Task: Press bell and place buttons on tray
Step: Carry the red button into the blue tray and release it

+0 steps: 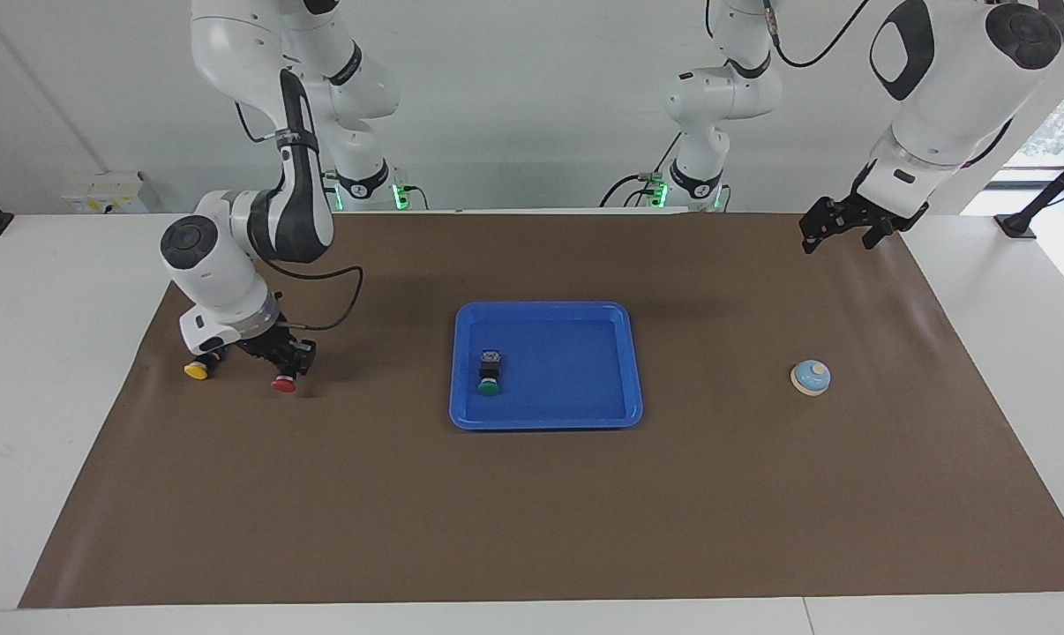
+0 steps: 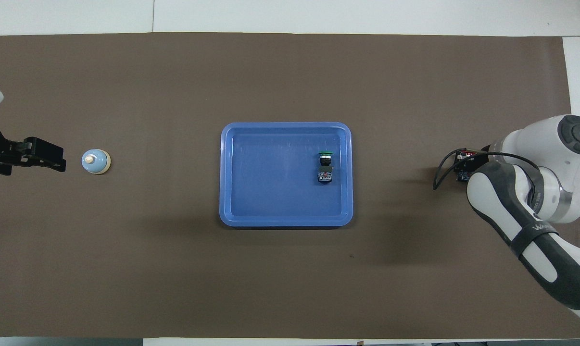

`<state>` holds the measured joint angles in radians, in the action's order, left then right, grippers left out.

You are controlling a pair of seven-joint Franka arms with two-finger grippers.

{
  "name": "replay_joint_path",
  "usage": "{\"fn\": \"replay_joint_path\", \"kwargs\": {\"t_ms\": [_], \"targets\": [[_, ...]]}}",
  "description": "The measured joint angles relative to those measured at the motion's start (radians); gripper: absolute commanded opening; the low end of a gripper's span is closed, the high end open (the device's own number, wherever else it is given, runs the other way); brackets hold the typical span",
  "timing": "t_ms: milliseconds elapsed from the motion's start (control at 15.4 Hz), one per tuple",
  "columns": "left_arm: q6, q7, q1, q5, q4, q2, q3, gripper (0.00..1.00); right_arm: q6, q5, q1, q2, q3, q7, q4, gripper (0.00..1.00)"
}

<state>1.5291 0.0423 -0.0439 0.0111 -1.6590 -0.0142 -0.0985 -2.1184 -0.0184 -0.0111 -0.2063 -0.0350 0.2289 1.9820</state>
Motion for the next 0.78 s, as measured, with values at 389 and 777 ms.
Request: {"fn": "replay_joint_path", "kwargs": {"t_ms": [389, 777], "targets": [[0.0, 0.0, 0.0, 0.0, 0.0, 0.0, 0.0, 1.0, 0.23, -0.001, -0.3, -0.027, 0.009, 0.26, -0.23, 0.0], [0.0, 0.0, 0.0, 0.0, 0.0, 0.0, 0.0, 1.0, 0.254, -0.057, -0.539, -0.177, 0.012, 0.452, -0.415, 0.0]]}}
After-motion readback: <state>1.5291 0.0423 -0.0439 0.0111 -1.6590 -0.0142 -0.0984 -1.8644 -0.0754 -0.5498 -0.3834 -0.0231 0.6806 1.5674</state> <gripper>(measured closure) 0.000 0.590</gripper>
